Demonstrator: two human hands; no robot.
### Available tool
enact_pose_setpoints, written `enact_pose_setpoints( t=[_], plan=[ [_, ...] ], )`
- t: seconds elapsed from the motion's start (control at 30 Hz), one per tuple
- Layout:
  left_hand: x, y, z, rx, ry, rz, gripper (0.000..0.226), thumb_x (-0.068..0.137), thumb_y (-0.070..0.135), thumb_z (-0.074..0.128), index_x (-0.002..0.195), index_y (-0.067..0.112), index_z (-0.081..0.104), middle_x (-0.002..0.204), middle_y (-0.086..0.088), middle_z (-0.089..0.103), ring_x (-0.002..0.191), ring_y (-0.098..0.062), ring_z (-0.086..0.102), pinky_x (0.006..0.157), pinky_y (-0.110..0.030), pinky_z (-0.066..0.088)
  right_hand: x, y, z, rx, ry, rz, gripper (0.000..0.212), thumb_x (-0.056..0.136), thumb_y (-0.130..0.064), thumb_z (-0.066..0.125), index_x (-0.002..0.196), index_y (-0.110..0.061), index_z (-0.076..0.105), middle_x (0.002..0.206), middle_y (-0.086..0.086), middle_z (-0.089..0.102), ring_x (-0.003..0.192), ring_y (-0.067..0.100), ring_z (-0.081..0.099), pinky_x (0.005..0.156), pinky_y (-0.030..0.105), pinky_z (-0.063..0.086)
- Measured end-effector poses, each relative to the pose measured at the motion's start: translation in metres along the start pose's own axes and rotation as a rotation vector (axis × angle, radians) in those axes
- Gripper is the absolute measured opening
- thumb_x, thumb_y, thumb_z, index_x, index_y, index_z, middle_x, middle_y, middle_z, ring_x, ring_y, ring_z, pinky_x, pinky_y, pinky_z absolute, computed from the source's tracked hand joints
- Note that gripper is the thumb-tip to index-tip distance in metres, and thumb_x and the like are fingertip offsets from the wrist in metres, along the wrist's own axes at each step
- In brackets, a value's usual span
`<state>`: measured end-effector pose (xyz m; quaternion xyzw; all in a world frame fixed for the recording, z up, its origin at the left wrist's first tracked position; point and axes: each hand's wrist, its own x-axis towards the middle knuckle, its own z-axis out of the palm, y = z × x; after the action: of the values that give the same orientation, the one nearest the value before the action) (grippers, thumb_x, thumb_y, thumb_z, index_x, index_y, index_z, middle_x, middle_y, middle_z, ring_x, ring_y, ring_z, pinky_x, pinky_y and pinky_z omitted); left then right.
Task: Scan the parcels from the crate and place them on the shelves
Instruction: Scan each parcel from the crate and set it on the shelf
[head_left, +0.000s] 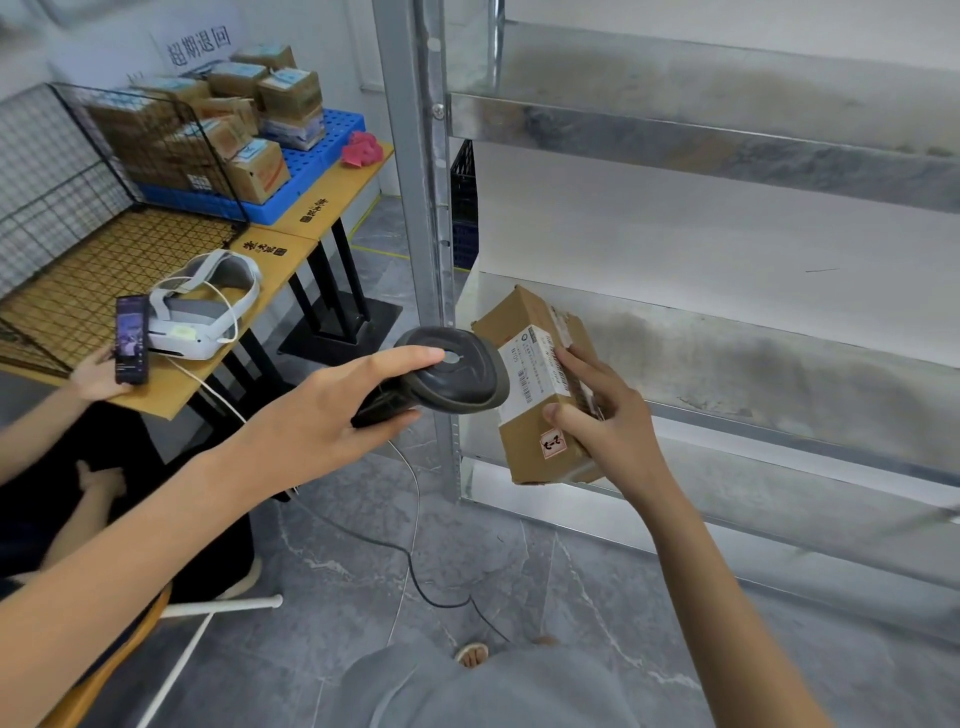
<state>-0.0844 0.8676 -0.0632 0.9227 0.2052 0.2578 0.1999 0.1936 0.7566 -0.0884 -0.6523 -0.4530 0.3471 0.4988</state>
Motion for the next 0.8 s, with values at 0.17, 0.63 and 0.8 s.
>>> enact_pose_setpoints(
  t=[0.17,0.63,0.8],
  plan=[
    [0.008,0.01,0.01,-0.063,0.039,-0.029,0.074,0.095,0.034,0.064,0.152,0.056,0.023,0.14,0.046,0.043,0.12,0.02,0.052,0.099,-0.005,0.043,-0.004,0.005,-0.007,0.037,0.048,0.022,0.059,0.067,-0.035,0.069,0.12,-0.057,0.056,0.145,-0.024,0.046,0.136,0.002,0.044,0.104,0.026,0.046],
    [0.06,0.067,0.138,-0.365,0.26,-0.359,0.096,0.092,0.004,0.074,0.126,0.081,0.029,0.129,-0.006,0.062,0.107,0.015,0.059,0.086,0.0,0.043,-0.071,0.062,-0.064,0.339,0.526,0.167,0.056,0.071,-0.03,0.068,0.125,-0.045,0.06,0.148,-0.011,0.05,0.134,0.003,0.048,0.1,0.021,0.05],
    [0.089,0.107,0.184,-0.388,0.145,-0.371,0.091,0.092,0.01,0.075,0.123,0.083,0.03,0.13,0.004,0.057,0.105,0.03,0.051,0.081,0.004,0.041,-0.114,0.081,-0.122,0.431,0.678,0.189,0.053,0.075,-0.026,0.068,0.125,-0.044,0.062,0.148,-0.006,0.051,0.133,0.006,0.05,0.107,0.037,0.049]
  ],
)
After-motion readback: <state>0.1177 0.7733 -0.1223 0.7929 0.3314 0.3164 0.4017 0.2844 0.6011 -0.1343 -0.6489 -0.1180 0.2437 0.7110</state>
